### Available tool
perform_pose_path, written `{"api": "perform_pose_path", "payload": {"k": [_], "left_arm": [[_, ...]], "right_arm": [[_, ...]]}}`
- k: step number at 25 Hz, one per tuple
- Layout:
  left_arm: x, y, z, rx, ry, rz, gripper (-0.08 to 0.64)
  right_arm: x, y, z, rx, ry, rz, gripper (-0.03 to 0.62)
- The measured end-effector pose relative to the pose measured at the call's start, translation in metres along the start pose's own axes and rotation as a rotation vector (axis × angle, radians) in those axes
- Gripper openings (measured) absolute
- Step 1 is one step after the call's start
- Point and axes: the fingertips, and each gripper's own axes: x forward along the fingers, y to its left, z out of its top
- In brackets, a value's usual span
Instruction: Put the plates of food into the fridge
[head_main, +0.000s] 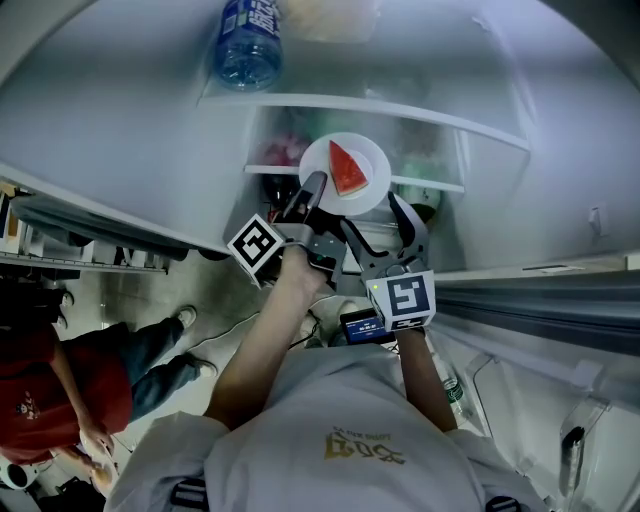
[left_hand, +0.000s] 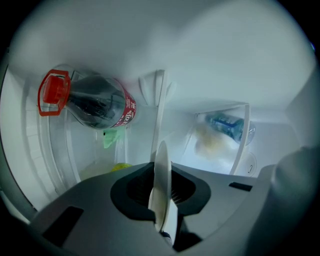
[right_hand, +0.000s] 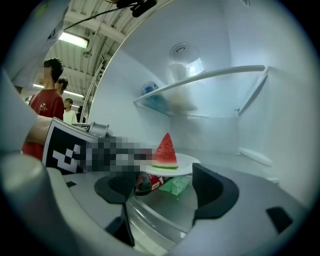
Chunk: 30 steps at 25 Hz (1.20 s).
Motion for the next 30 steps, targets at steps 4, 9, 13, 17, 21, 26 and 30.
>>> {"api": "perform_pose_path", "payload": {"k": [4,9,13,17,21,26,30], "left_arm": [[0.000,0.000,0.000,0.000,0.005,-0.003,0.035],[0.000,-0.002,0.000,0.009,0.006,-0.009,0.040],[0.000,-0.002,-0.001,0.026,0.020,0.002,0.041],[0.000,-0.002,-0.001,0.039,0.034,0.012,0.041],[0.003,0.001,-0.009,0.039,0.093,0.019,0.041],[0.009,0.003,-0.042,0.030,0.223,0.017,0.041],[0.012,0.004,-0.052,0.027,0.263,0.011,0.041]], "right_arm": [[0.000,-0.003,-0.002,0.003,-0.002,-0.013,0.331],[0.004,-0.011,0.002,-0.005,-0.002,-0.031,0.330],[0.008,-0.021,0.000,-0.011,0.013,-0.048,0.330],[0.009,-0.009,0.003,-0.029,0.035,-0.006,0.330],[0.012,0.002,-0.002,-0.002,0.052,0.021,0.330],[0.002,-0.021,-0.017,0.369,0.037,-0.025,0.328],[-0.003,-0.029,-0.021,0.597,0.011,-0.009,0.319]]}}
